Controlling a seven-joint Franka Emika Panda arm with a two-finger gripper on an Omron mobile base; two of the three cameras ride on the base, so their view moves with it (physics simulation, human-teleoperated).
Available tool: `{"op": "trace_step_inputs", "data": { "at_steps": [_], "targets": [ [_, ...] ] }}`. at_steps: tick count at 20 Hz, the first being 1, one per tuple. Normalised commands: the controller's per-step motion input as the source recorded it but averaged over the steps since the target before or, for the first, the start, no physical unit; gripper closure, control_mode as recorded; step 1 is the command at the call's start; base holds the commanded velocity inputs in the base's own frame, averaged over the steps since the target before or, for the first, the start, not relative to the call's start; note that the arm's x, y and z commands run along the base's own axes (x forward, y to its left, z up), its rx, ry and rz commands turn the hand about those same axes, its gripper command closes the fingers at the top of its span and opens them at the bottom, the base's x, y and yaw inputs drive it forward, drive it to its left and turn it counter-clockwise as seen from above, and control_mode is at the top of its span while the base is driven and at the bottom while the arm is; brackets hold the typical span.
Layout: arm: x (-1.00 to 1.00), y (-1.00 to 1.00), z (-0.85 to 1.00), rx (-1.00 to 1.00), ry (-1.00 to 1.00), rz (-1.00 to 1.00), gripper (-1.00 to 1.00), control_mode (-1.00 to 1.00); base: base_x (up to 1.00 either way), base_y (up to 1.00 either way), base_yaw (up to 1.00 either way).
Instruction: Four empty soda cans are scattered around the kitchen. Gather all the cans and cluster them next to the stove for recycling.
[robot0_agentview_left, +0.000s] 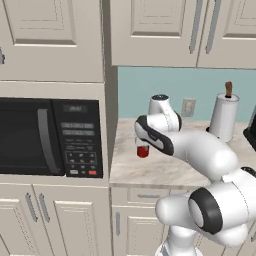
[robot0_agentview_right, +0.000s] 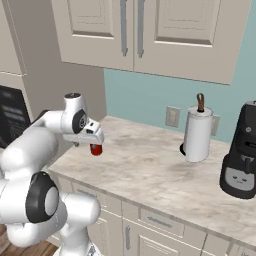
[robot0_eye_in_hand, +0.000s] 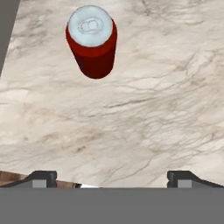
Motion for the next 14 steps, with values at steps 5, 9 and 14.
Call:
{"op": "trace_step_inputs", "data": {
  "at_steps": [5,9,14],
  "targets": [
    [0.08,0.04,0.00,-0.13,0.03,0.07,-1.00,-1.00,0.00,0.00,0.00],
    [0.02,0.02,-0.02,-0.03,0.02,0.12,-1.00,-1.00,0.00,0.00,0.00],
    [0.00,0.00,0.00,0.01,0.00,0.10,-1.00,-1.00,0.00,0.00,0.00]
  ]
}}
